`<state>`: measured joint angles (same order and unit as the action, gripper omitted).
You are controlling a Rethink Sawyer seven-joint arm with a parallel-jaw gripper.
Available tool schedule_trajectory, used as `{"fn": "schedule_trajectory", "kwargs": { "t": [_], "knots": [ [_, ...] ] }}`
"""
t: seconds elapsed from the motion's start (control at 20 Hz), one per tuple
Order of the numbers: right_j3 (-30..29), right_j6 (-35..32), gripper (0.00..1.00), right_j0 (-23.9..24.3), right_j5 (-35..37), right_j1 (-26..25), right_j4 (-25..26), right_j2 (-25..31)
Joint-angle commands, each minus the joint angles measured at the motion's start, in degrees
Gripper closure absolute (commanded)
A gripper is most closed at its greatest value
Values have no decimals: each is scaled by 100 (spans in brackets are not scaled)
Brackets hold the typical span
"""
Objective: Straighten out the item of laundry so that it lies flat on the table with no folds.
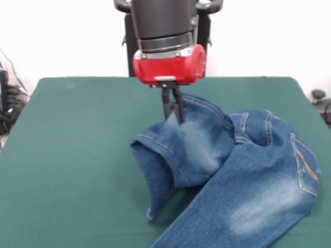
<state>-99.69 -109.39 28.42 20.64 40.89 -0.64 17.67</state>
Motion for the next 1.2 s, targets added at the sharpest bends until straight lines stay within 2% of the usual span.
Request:
{"fn": "schedule_trajectory", "kwargs": {
  "t": [0.05,0.35,0.5,0.7,1.2],
  "knots": [
    [338,58,100,322,1237,79,-55,174],
    [-74,289,100,778,2197,1110,-92,203],
    [-85,429,100,972,2630,1430,-80,242],
    [-36,568,100,1175,2886,1540,-23,343],
    [-263,429,100,1269,2316,1330,58,559]
  ]
}}
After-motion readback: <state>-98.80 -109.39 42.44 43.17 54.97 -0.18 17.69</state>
